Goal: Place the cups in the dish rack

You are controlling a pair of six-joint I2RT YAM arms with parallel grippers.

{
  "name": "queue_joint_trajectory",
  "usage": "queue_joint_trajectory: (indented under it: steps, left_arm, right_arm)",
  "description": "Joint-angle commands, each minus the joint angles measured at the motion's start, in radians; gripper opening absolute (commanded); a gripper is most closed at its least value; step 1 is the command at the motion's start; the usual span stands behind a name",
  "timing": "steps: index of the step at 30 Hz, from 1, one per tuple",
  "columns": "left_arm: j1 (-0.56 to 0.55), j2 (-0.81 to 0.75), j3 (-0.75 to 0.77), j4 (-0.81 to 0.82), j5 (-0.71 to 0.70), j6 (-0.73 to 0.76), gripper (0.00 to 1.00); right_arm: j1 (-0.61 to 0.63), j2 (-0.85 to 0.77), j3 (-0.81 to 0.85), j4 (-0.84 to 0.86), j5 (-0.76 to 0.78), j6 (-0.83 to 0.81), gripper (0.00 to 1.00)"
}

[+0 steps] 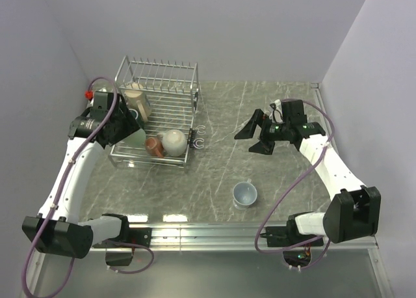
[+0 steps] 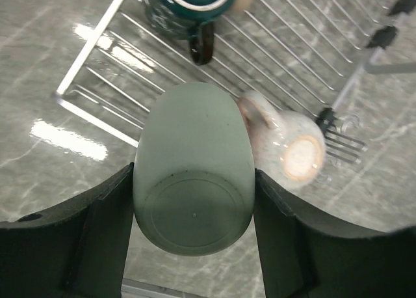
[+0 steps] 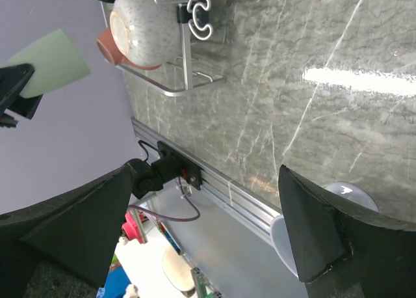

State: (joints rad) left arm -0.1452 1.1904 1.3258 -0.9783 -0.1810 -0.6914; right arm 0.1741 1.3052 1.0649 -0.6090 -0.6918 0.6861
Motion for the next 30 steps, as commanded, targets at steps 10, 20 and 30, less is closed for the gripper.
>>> queue_joint_trajectory:
  steps: [10, 20, 30]
  left_arm:
    - [0.015, 0.109, -0.036, 0.088, -0.186, 0.039, 0.0]
    - [0.065, 0.126, -0.154, 0.199, -0.127, 0.062, 0.0]
    - [0.096, 0.167, -0.16, 0.257, -0.12, 0.087, 0.0]
  right_arm:
    - [0.005, -0.052, -0.034, -0.023, 0.015, -0.057, 1.0]
    - [0.004, -0.035, -0.022, -0.07, 0.055, -0.094, 1.0]
    - [0.004, -0.017, -0.006, -0.11, 0.08, -0.114, 1.0]
